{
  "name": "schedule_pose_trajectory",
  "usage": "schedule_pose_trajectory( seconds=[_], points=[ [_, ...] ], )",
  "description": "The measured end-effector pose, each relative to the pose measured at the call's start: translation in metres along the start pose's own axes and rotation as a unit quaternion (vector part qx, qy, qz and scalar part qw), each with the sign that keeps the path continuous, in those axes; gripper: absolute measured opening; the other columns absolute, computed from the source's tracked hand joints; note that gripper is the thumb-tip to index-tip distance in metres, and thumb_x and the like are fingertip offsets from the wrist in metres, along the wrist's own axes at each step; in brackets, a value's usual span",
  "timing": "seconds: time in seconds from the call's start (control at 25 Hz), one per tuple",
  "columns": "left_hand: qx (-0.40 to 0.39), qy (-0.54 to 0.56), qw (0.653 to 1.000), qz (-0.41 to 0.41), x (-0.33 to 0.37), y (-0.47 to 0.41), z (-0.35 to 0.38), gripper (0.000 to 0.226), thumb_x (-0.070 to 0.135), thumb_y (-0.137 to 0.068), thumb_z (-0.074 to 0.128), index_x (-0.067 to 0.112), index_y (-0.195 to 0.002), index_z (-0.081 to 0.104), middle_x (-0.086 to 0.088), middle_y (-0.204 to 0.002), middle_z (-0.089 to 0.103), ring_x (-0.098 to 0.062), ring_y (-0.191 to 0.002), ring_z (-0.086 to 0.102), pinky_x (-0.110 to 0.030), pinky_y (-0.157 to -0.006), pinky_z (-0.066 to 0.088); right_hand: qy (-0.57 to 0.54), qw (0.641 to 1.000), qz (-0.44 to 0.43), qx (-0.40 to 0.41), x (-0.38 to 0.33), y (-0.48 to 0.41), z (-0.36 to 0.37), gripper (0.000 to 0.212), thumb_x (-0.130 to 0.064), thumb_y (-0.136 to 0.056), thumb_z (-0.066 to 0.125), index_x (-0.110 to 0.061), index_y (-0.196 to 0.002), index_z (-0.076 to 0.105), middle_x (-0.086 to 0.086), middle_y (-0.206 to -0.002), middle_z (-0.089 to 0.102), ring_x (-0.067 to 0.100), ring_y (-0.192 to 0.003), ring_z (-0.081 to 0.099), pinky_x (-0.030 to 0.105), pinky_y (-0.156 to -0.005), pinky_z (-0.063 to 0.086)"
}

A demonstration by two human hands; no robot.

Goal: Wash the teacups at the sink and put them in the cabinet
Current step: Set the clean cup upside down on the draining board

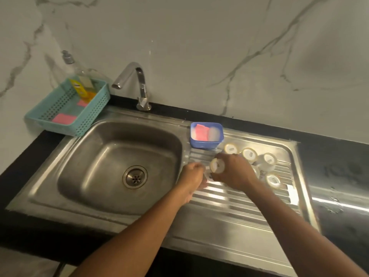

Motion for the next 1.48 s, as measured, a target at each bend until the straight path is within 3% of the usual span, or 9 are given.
schedule_pose_trajectory(
  seconds=[0.08,0.2,0.32,0.44,0.64,0.84,0.96,1.2,1.48],
  points=[
    [0.034,-0.046,0.992,-0.116,-0.061,0.043,-0.073,0.025,0.012,-0.1,0.055,0.025,-0.082,0.066,-0.012,-0.094,0.07,-0.03,-0.085,0.069,-0.05,-0.092,0.059,0.002,1.0,0.013,-0.016,0.022,-0.01,-0.005,0.065,-0.041,-0.072,0.086,-0.024,-0.13,0.064,0.005,-0.121,0.071,0.025,-0.105,0.066,0.026,-0.078,0.044],
    [0.06,-0.095,0.993,-0.045,-0.085,0.027,-0.071,0.026,0.016,-0.087,0.061,0.024,-0.064,0.07,-0.019,-0.092,0.075,-0.033,-0.087,0.073,-0.052,-0.087,0.059,0.016,1.0,0.012,-0.013,0.034,-0.017,-0.004,0.063,-0.038,-0.075,0.085,-0.019,-0.129,0.06,0.008,-0.118,0.07,0.027,-0.099,0.065,0.025,-0.074,0.041],
    [0.042,-0.093,0.993,-0.055,-0.089,0.007,-0.056,0.025,0.02,-0.072,0.053,0.011,-0.079,0.076,-0.011,-0.081,0.073,-0.022,-0.076,0.063,-0.043,-0.076,0.06,0.023,1.0,0.017,0.008,0.044,-0.022,0.002,0.062,-0.039,-0.076,0.083,-0.014,-0.125,0.055,0.011,-0.114,0.07,0.028,-0.092,0.063,0.028,-0.07,0.04],
    [0.011,-0.085,0.995,-0.058,-0.093,0.007,-0.053,0.021,0.009,-0.082,0.053,0.003,-0.085,0.073,-0.007,-0.077,0.064,-0.022,-0.077,0.058,-0.038,-0.071,0.053,0.027,0.999,0.009,0.023,0.051,-0.025,0.006,0.059,-0.036,-0.075,0.084,-0.015,-0.124,0.059,0.011,-0.117,0.069,0.03,-0.1,0.065,0.028,-0.073,0.042],
    [0.009,-0.1,0.992,-0.073,-0.087,0.013,-0.043,0.026,0.005,-0.094,0.052,0.012,-0.092,0.076,-0.007,-0.086,0.065,-0.022,-0.081,0.059,-0.05,-0.09,0.057,0.033,0.998,0.013,0.06,0.057,-0.024,0.01,0.062,-0.039,-0.075,0.083,-0.017,-0.128,0.061,0.007,-0.124,0.063,0.028,-0.107,0.061,0.036,-0.082,0.051],
    [-0.039,-0.175,0.983,-0.038,-0.082,0.021,-0.036,0.036,0.006,-0.091,0.048,0.022,-0.113,0.071,-0.01,-0.1,0.069,-0.022,-0.084,0.059,-0.034,-0.074,0.053,0.093,0.992,0.008,0.087,0.058,-0.014,0.015,0.064,-0.049,-0.081,0.075,-0.018,-0.132,0.052,0.004,-0.125,0.062,0.028,-0.115,0.051,0.038,-0.089,0.045],
    [-0.027,-0.364,0.927,0.081,-0.078,0.033,-0.037,0.048,0.01,-0.089,0.051,0.021,-0.135,0.06,-0.007,-0.12,0.064,-0.027,-0.11,0.06,-0.034,-0.091,0.051,0.104,0.986,0.007,0.127,0.055,0.007,0.022,0.069,-0.053,-0.076,0.079,-0.017,-0.13,0.055,0.005,-0.127,0.061,0.029,-0.113,0.054,0.041,-0.091,0.048],
    [-0.049,-0.624,0.716,0.31,-0.082,0.082,-0.055,0.04,0.02,-0.091,0.051,0.017,-0.13,0.057,-0.001,-0.13,0.057,-0.022,-0.123,0.05,-0.038,-0.104,0.044,0.097,0.973,-0.056,0.201,0.032,0.063,0.054,0.04,-0.028,-0.073,0.066,-0.013,-0.11,0.065,0.008,-0.113,0.062,0.03,-0.096,0.058,0.04,-0.077,0.049],
    [-0.063,-0.65,0.653,0.384,-0.089,0.166,-0.056,0.042,0.023,-0.09,0.05,0.022,-0.132,0.054,0.003,-0.13,0.055,-0.02,-0.124,0.048,-0.037,-0.104,0.041,0.117,0.981,-0.008,0.156,0.03,0.16,0.071,0.034,-0.027,-0.072,0.068,-0.018,-0.105,0.067,0.003,-0.118,0.063,0.025,-0.104,0.062,0.036,-0.083,0.056]
  ],
)
Point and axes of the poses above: each hand's wrist, its own y-axis away from the middle knuckle, its own z-axis out of the palm, x = y × z, the point moved 4 cm from there along -y, towards the middle knuckle
